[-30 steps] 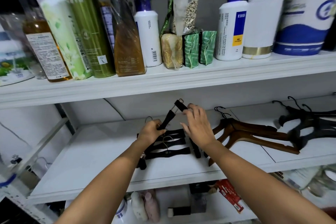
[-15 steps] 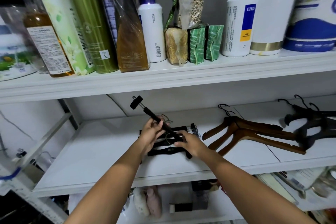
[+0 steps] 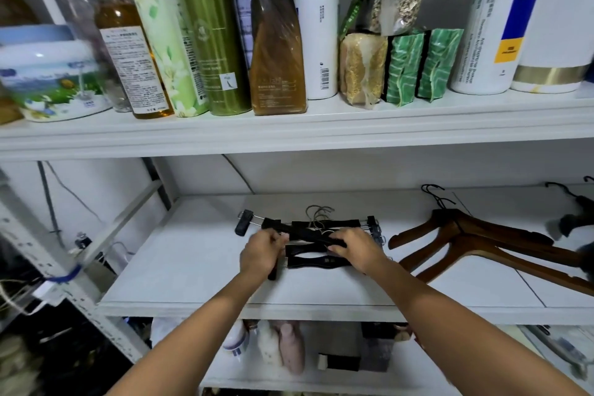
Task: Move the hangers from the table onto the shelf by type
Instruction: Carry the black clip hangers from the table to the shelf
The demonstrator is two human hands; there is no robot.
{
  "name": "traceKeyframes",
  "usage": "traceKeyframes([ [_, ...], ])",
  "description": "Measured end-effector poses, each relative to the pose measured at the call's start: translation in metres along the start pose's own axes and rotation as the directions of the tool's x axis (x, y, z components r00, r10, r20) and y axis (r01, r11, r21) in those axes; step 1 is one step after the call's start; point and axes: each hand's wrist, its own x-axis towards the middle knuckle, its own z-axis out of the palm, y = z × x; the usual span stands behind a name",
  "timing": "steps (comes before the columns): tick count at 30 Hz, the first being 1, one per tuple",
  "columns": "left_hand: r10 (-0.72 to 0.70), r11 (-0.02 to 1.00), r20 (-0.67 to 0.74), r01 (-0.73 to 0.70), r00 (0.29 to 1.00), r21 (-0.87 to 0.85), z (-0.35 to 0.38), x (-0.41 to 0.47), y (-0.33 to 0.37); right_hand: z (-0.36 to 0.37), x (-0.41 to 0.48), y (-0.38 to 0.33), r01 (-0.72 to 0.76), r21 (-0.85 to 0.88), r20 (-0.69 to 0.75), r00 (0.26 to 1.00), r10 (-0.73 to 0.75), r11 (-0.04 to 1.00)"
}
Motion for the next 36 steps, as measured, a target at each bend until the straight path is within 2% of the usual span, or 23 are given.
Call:
traceKeyframes([
  [1, 0.151, 0.952, -0.075, -0.124, 0.986, 0.281, -0.003, 0.001, -0.002, 0.0, 0.001, 0.002, 0.001, -0.018, 0.007, 1.0, -0.001, 1.0],
  [2, 0.323, 0.845, -0.083, -0.248, 0.943, 0.474, -0.005, 0.002, -0.004, 0.002, 0.003, 0.005, 0.002, -0.032, 0.012, 1.0, -0.001, 0.999],
  [3, 0.46, 0.734, -0.048, -0.349, 0.887, 0.582, -0.005, 0.003, -0.005, 0.004, 0.005, 0.007, 0.005, -0.047, 0.016, 1.0, -0.004, 0.999],
  [5, 0.534, 0.607, 0.058, -0.43, 0.844, 0.668, 0.001, 0.009, -0.005, 0.011, 0.004, 0.011, 0.015, -0.088, 0.039, 0.999, -0.012, 0.996],
  [10, 0.385, 0.534, 0.327, -0.498, 0.863, 0.683, 0.038, 0.018, -0.021, 0.031, -0.007, 0.023, 0.015, -0.147, 0.081, 0.997, -0.003, 0.989],
  [13, 0.322, 0.542, 0.41, -0.521, 0.853, 0.66, 0.056, 0.019, -0.036, 0.038, -0.014, 0.033, 0.019, -0.182, 0.138, 0.99, 0.006, 0.983],
  [17, 0.246, 0.569, 0.453, -0.506, 0.857, 0.648, 0.073, 0.022, -0.052, 0.042, -0.024, 0.048, 0.005, -0.22, 0.193, 0.981, 0.039, 0.975],
  [20, 0.253, 0.575, 0.459, -0.514, 0.851, 0.636, 0.082, 0.025, -0.059, 0.047, -0.029, 0.055, -0.018, -0.224, 0.194, 0.979, 0.063, 0.974],
  [24, 0.267, 0.564, 0.46, -0.524, 0.847, 0.638, 0.093, 0.031, -0.062, 0.055, -0.029, 0.054, -0.037, -0.194, 0.148, 0.987, 0.067, 0.98],
  [27, 0.252, 0.569, 0.466, -0.519, 0.848, 0.638, 0.098, 0.032, -0.063, 0.061, -0.029, 0.05, -0.049, -0.233, 0.05, 0.997, 0.063, 0.971],
  [31, 0.24, 0.584, 0.472, -0.515, 0.848, 0.628, 0.098, 0.034, -0.064, 0.07, -0.033, 0.051, -0.158, -0.289, 0.025, 0.985, 0.173, 0.944],
  [36, 0.211, 0.568, 0.494, -0.517, 0.843, 0.64, 0.094, 0.04, -0.061, 0.08, -0.023, 0.053, -0.21, -0.365, 0.047, 0.969, 0.243, 0.907],
])
